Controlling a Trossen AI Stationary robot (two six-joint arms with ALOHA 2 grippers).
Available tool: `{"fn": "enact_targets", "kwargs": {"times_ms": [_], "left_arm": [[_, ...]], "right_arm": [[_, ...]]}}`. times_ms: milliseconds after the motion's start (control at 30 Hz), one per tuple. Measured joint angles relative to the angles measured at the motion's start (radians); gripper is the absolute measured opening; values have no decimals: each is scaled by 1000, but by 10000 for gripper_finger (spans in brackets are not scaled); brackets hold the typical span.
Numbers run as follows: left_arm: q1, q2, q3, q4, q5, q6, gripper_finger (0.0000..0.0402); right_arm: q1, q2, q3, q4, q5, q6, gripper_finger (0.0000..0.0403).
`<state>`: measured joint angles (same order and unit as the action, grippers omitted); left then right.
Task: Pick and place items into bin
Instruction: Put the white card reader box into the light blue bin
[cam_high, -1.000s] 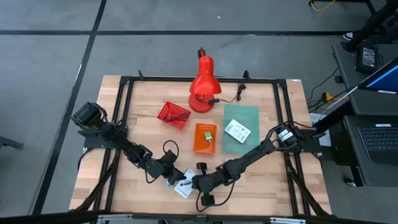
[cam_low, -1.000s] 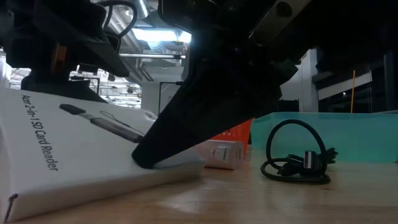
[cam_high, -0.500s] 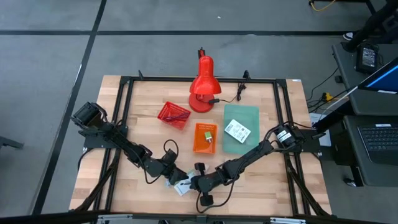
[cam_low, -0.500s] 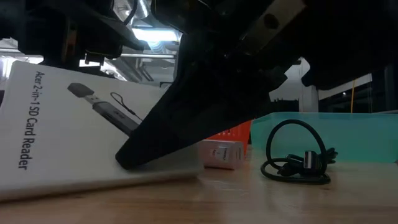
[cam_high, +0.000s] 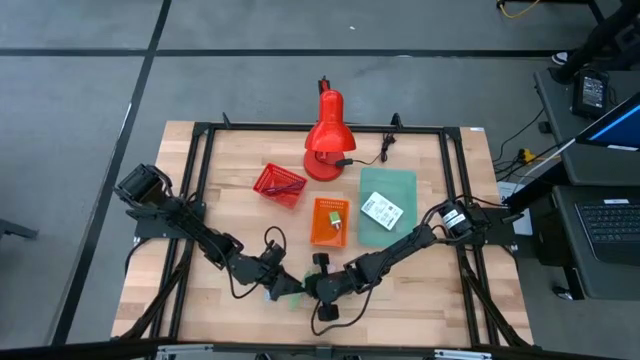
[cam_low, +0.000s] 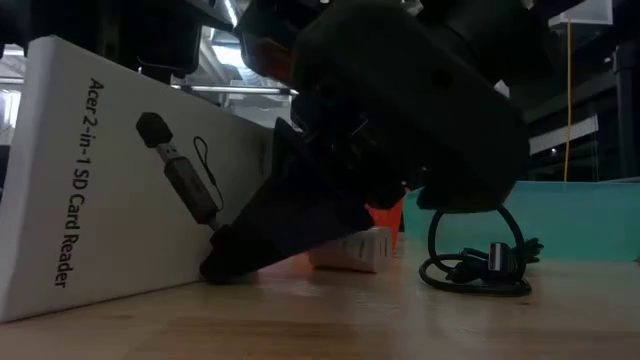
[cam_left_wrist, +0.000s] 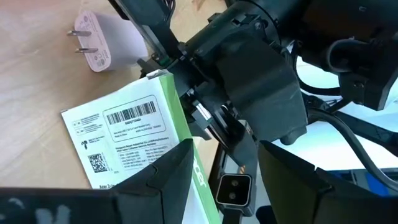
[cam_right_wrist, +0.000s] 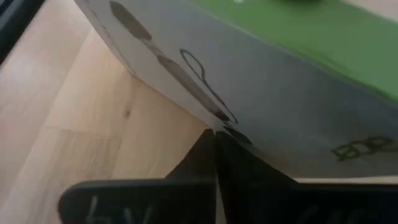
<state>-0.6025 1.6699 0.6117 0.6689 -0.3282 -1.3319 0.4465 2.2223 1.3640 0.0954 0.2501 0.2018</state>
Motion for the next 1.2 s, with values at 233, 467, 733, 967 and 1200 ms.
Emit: {"fn": "enact_targets", "kwargs": {"times_ms": [233,467,733,967,1200], "left_arm": [[-2,0,-1,-3,-11,3,180],[-2,4,-5,43,-12,91,180],[-2,4,-5,40,-20,96,180],[-1,4,-5,40,-29,97,180],[0,3,-5,41,-47,108,180]], "right_arm": [[1,0,0,6,-15,2,0],[2,-1,2,8,-25,25,0],[6,-3,3,12,-31,29,0],[10,-5,4,13,-42,33,0],[10,-5,4,13,-50,55,0]]}}
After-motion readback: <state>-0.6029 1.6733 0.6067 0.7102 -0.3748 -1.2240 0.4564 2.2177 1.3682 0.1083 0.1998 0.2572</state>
